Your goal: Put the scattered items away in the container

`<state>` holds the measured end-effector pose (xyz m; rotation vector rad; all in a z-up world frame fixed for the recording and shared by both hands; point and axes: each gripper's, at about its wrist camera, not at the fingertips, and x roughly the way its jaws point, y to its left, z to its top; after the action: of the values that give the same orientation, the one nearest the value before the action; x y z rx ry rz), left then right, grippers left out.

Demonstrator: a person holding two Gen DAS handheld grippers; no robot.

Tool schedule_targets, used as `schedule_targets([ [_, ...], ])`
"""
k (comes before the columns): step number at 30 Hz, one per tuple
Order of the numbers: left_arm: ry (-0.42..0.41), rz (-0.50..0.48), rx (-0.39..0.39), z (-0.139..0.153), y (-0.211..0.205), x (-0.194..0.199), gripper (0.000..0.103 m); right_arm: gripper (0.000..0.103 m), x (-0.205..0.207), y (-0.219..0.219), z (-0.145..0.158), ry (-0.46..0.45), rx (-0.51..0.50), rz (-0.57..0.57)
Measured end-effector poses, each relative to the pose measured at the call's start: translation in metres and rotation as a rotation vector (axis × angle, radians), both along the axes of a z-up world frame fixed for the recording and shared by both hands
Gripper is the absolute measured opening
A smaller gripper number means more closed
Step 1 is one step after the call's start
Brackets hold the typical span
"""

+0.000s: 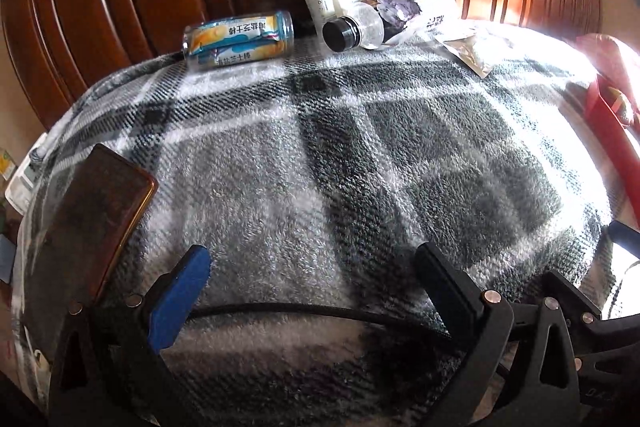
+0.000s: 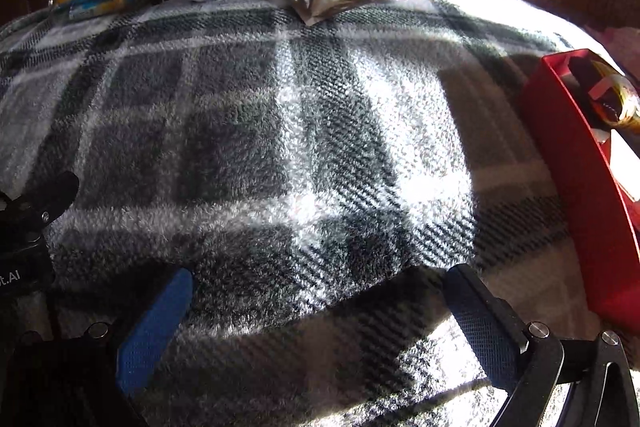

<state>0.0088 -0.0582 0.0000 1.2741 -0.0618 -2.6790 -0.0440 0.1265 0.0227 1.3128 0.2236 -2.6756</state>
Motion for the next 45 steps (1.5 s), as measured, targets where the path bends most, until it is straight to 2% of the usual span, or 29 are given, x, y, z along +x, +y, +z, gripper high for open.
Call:
schedule_targets([
  [45,0.000,-0.003,0.001,-0.0002,0.0009,0.0005,0.103,0.103,0.0012,0.0027,-0.0004,0.010,-0.019,-0.005],
])
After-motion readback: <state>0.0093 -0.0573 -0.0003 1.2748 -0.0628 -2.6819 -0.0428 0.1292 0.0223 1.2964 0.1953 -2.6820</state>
